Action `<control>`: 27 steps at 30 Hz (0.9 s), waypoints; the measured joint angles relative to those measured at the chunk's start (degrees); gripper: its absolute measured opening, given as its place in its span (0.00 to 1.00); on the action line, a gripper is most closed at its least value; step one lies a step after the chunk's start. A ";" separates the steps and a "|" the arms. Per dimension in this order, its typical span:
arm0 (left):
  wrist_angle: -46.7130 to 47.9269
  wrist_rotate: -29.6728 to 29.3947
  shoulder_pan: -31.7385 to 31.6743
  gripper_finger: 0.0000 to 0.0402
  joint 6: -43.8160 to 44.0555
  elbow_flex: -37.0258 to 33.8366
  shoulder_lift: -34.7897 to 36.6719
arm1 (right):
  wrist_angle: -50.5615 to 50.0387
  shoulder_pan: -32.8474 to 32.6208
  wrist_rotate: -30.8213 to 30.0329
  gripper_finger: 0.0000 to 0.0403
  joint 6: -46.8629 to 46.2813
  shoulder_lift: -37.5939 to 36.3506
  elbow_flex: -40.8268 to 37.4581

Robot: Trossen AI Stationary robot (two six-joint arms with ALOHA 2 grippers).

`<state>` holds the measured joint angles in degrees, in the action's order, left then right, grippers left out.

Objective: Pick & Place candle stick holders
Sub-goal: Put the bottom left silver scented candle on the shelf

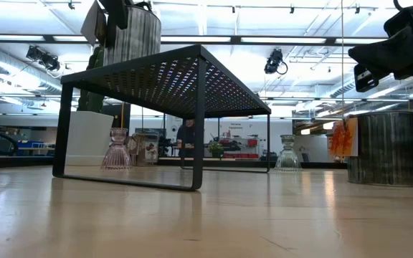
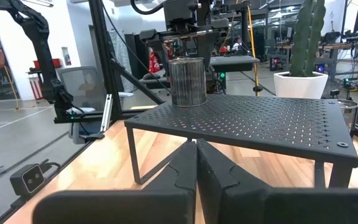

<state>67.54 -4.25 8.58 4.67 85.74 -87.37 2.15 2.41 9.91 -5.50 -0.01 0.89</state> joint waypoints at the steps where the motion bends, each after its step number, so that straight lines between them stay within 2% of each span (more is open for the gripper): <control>1: 0.01 0.00 0.00 0.98 0.00 -0.01 0.00 | 0.00 -0.02 0.00 0.03 0.00 0.00 0.00; 19: 0.91 0.04 0.00 1.00 -0.42 0.26 0.00 | 0.00 -0.02 0.00 0.03 0.00 0.00 0.02; 27: 3.28 0.04 0.00 1.00 -0.40 5.70 0.07 | 0.00 -0.02 0.00 0.03 0.00 0.00 0.02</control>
<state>70.82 -4.21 8.58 4.26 91.44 -87.31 2.15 2.39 9.91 -5.50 -0.01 0.91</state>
